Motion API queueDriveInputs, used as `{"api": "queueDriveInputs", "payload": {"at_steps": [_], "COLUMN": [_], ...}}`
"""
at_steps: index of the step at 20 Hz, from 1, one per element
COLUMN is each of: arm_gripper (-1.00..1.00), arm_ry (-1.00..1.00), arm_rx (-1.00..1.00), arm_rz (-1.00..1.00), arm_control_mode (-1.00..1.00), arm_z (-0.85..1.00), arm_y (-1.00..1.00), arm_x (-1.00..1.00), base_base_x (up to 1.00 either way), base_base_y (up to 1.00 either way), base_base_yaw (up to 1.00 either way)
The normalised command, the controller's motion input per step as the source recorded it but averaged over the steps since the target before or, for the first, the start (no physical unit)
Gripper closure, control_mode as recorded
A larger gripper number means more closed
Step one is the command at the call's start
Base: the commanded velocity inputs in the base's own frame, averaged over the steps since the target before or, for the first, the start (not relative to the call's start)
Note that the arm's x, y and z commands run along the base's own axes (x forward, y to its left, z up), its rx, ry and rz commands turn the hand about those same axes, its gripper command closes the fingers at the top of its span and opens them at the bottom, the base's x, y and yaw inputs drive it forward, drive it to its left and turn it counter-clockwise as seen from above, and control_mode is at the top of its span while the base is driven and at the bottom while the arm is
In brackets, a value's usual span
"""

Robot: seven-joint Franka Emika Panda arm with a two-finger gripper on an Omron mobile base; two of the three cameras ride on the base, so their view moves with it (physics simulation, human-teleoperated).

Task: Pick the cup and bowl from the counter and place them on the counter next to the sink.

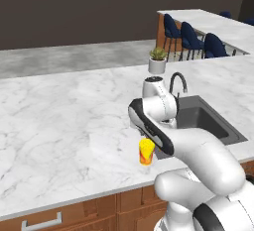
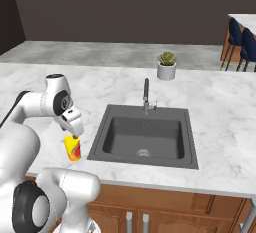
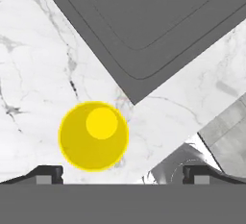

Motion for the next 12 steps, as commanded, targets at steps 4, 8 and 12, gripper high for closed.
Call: {"api": "queueDriveInputs", "payload": {"at_steps": [4, 8, 12], "arm_gripper": [-1.00, -1.00, -1.00], "arm_ry": [0.01, -0.08, -0.08], "arm_rx": [0.02, 0.04, 0.01], "arm_rz": [0.02, 0.17, 0.42], "arm_control_mode": [-1.00, -1.00, -1.00], "arm_z": [0.09, 0.06, 0.00], "arm_y": [-0.61, -0.29, 0.00], "arm_x": [-0.67, -0.91, -0.59], "base_base_x": [0.00, 0.00, 0.00], "base_base_y": [0.00, 0.00, 0.00], "base_base_yaw": [0.00, 0.00, 0.00]}}
